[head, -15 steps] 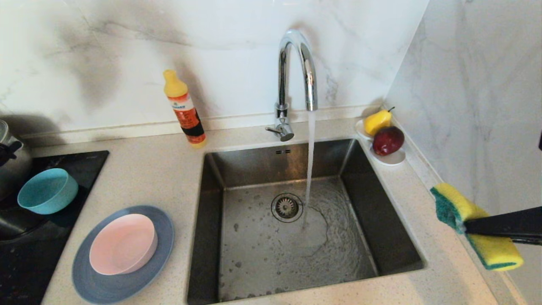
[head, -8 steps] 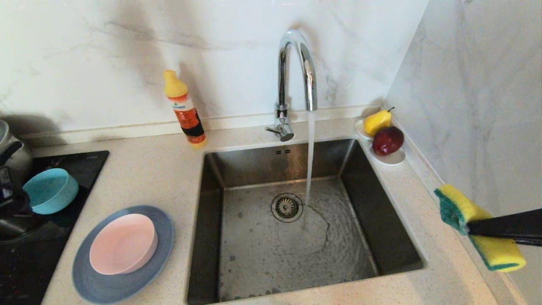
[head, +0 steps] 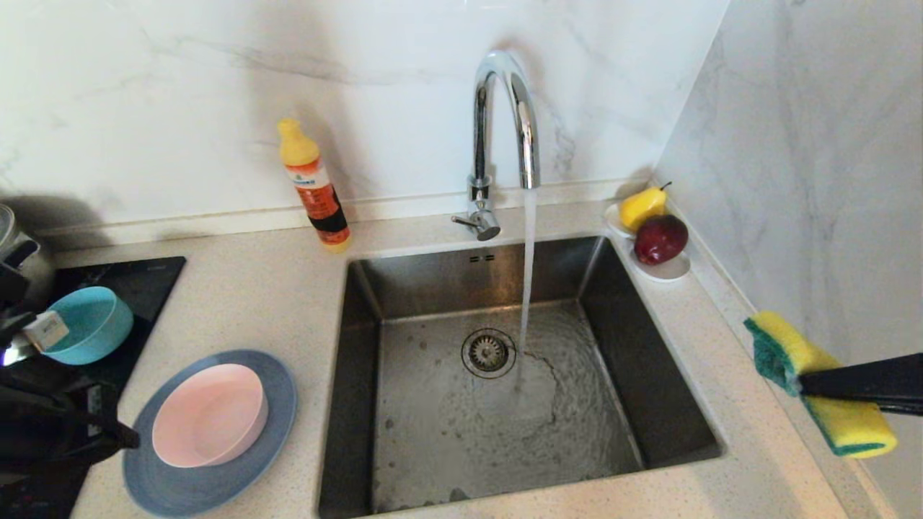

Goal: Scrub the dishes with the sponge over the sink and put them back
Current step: Wash the bowl

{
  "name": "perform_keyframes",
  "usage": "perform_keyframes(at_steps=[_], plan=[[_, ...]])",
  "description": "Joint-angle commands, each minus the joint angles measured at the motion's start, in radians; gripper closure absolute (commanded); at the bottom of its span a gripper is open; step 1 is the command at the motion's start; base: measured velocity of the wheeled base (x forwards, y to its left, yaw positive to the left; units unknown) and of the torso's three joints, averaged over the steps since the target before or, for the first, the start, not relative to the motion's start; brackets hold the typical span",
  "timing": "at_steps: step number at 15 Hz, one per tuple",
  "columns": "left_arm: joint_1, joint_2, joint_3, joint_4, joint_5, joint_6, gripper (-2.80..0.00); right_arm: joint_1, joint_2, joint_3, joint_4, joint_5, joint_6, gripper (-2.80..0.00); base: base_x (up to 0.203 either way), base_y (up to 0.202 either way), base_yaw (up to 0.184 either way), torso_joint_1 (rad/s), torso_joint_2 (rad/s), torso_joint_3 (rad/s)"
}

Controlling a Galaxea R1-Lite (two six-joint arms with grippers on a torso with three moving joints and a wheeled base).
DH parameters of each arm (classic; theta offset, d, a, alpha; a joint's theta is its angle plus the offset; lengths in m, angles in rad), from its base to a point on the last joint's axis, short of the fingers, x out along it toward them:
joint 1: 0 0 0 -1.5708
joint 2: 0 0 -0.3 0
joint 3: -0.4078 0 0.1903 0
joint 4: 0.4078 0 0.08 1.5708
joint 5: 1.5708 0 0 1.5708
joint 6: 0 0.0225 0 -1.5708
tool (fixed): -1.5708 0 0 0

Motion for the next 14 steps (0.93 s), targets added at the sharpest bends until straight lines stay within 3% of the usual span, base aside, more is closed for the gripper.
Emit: perform_keyframes(at_steps=[1,4,8,14], plan=[[-0.003,0.051,0.014,0.001,-0.004,-0.023,-2.8,-0.003,-0.003,0.002,0.004,0.004,0.004,0.0,0.0,0.0,0.0,0.0,0.0,0.0],[-0.004,0.1,0.031,-0.028,-0.012,-0.036,-2.8,-0.005,-0.007,0.015,0.002,0.004,0.004,0.0,0.0,0.0,0.0,0.0,0.0,0.0],[-0.017,0.17,0.1,-0.18,-0.018,-0.06,-2.8,-0.022,-0.008,0.02,0.001,0.004,0.002,0.0,0.0,0.0,0.0,0.0,0.0,0.0],[-0.037,0.253,0.103,-0.282,-0.027,-0.116,-2.8,-0.023,-0.019,0.028,-0.001,0.005,0.001,0.0,0.0,0.0,0.0,0.0,0.0,0.0]])
